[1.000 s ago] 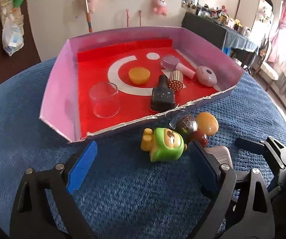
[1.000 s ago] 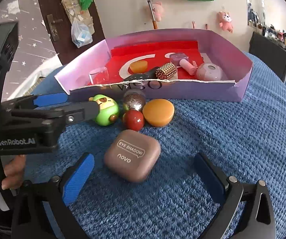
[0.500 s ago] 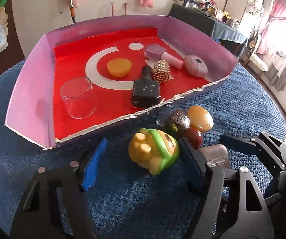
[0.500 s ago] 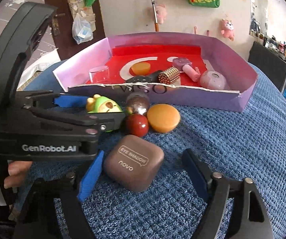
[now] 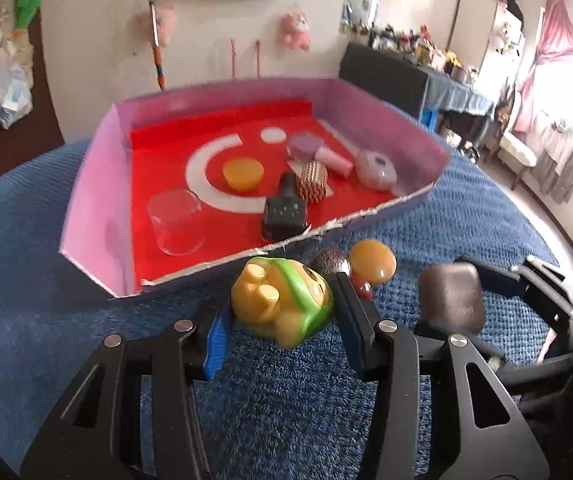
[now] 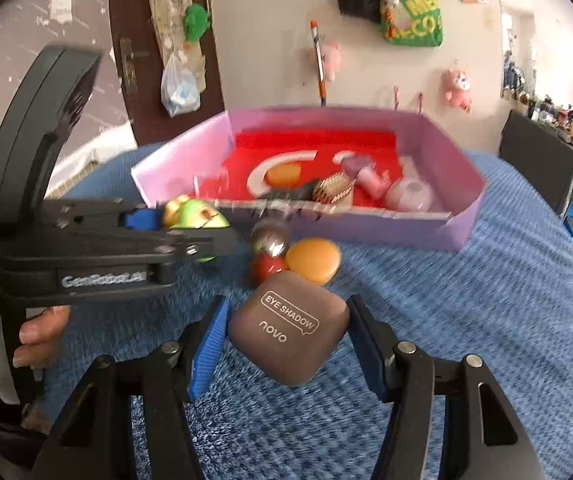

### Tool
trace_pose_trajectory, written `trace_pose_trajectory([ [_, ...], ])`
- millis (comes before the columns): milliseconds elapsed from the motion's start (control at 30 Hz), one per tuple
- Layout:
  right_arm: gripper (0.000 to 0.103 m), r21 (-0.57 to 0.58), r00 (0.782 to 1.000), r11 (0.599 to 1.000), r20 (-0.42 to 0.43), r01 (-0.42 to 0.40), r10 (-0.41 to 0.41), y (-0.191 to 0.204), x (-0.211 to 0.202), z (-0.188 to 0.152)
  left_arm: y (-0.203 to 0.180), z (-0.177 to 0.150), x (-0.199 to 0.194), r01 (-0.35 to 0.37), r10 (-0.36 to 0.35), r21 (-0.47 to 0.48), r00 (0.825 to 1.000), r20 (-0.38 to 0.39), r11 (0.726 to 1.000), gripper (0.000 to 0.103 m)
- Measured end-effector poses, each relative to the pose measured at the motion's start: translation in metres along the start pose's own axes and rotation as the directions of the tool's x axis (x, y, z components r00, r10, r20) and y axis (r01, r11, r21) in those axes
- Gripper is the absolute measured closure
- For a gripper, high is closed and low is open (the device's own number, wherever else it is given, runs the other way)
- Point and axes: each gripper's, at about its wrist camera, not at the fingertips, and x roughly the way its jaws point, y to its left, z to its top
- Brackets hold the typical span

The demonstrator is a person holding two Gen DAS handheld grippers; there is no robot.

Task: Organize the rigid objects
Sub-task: 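Grasp the green-yellow toy figure with the left tool while the right tool grasps the brown eye shadow case, then carry the toy figure and eye shadow case over the box with both tools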

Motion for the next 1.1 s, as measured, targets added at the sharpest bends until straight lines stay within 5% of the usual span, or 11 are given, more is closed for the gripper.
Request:
trace_pose_trajectory([
  [233,0.041,-0.001,0.998,1.000,0.061,0.003,-0.003,-0.013,-0.019,0.013,-0.008,-0.008,-0.025,-0.002,0.003,-0.017,0.999,0.054,1.000,0.058],
  [1100,0.041,-0.030,0.998,0.999,0.056,-0.027,0.029,-0.009,-0.018,0.018,-0.006,-0.015,-0.044,-0.031,0.035,-0.056,0.996,0.078,0.998,0.058],
])
